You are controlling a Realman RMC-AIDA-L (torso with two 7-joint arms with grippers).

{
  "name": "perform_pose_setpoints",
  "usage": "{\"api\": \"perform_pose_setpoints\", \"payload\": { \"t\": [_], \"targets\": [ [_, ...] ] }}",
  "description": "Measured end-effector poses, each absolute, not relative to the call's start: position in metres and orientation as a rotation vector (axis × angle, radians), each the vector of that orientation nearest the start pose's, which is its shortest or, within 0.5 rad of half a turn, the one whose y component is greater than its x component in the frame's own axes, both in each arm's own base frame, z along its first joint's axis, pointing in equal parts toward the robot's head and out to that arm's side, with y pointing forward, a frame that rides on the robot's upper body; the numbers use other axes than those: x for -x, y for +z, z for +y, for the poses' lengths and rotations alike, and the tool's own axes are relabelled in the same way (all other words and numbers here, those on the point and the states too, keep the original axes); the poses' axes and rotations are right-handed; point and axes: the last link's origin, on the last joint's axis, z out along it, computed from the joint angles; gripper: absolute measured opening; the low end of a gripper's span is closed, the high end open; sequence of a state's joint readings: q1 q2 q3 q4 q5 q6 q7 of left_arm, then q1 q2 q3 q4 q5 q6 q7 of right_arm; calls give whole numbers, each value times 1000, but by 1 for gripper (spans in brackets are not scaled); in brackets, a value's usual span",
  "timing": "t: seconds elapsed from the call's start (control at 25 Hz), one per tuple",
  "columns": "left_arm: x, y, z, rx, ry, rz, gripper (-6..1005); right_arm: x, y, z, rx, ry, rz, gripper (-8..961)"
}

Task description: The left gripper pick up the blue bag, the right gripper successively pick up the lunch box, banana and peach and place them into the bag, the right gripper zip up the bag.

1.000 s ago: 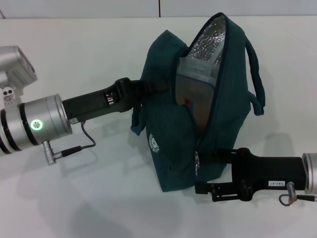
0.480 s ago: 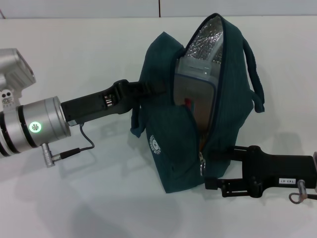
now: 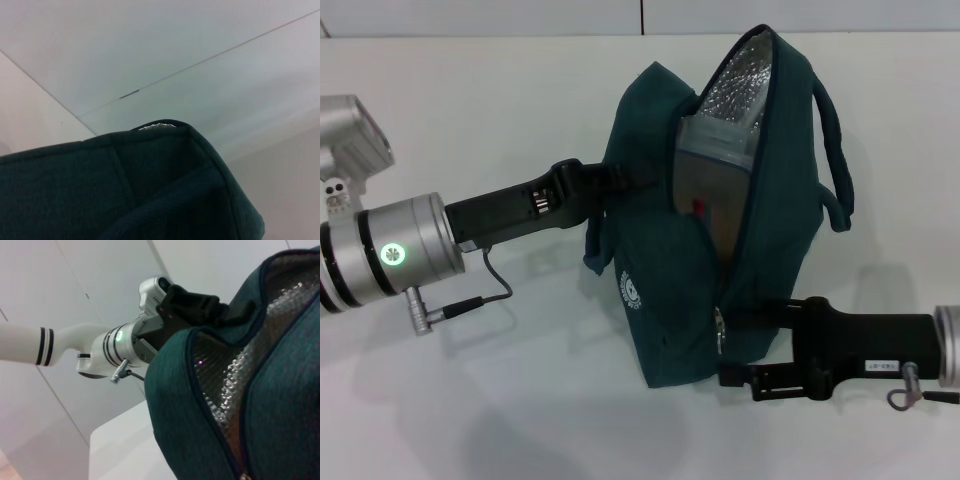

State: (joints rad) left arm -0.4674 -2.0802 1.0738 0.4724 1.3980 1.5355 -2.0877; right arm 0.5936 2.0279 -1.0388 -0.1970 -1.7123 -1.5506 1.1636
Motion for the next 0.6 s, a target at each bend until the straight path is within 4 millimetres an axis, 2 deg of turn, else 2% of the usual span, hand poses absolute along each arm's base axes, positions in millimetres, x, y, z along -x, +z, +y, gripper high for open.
{"api": "perform_pose_setpoints", "payload": {
  "t": [0.2, 0.6],
  "targets": [
    [232, -32, 311, 2366, -1326, -1832, 34, -248, -72, 285, 2986, 870, 707, 783],
    [232, -32, 311, 2368, -1329, -1820, 34, -250, -73, 282, 3007, 855, 692, 772]
  ]
}}
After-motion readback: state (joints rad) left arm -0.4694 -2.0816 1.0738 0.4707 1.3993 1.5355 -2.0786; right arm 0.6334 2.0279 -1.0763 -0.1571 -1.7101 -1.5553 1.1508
